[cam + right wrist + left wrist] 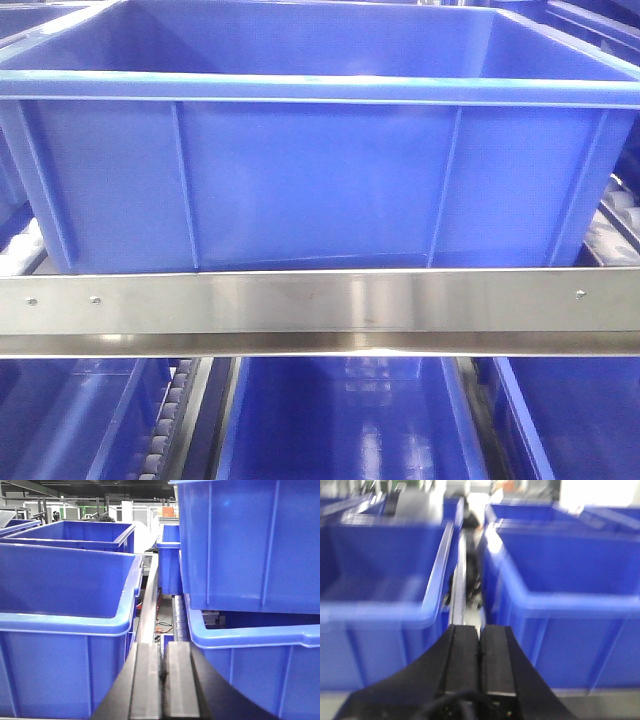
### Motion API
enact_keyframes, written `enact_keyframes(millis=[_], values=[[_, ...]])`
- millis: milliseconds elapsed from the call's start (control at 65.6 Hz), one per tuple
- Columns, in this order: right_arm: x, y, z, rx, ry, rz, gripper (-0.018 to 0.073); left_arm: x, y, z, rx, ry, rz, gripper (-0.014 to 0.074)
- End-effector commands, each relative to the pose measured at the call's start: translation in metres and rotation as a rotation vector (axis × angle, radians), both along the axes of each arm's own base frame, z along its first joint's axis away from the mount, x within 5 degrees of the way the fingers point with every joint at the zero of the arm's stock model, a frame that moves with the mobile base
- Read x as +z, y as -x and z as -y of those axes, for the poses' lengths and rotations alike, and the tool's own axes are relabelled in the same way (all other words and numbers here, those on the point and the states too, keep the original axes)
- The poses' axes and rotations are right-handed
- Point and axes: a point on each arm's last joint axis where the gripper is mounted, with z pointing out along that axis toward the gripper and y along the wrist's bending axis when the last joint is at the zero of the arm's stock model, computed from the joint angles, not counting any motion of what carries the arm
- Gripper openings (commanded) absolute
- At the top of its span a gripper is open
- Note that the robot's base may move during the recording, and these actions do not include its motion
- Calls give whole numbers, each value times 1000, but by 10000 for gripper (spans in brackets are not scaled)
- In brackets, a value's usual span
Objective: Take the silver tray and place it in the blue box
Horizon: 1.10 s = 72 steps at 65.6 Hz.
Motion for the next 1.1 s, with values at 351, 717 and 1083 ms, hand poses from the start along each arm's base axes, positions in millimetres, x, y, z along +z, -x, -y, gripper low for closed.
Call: enact_keyframes(millis=[351,717,1083], values=[[9,4,0,-10,14,110,52,-7,-1,-2,28,46,150,-104],[9,4,0,-10,14,110,52,-7,-1,-2,28,46,150,-104],[9,4,0,-10,14,110,52,-7,-1,-2,28,46,150,-104]])
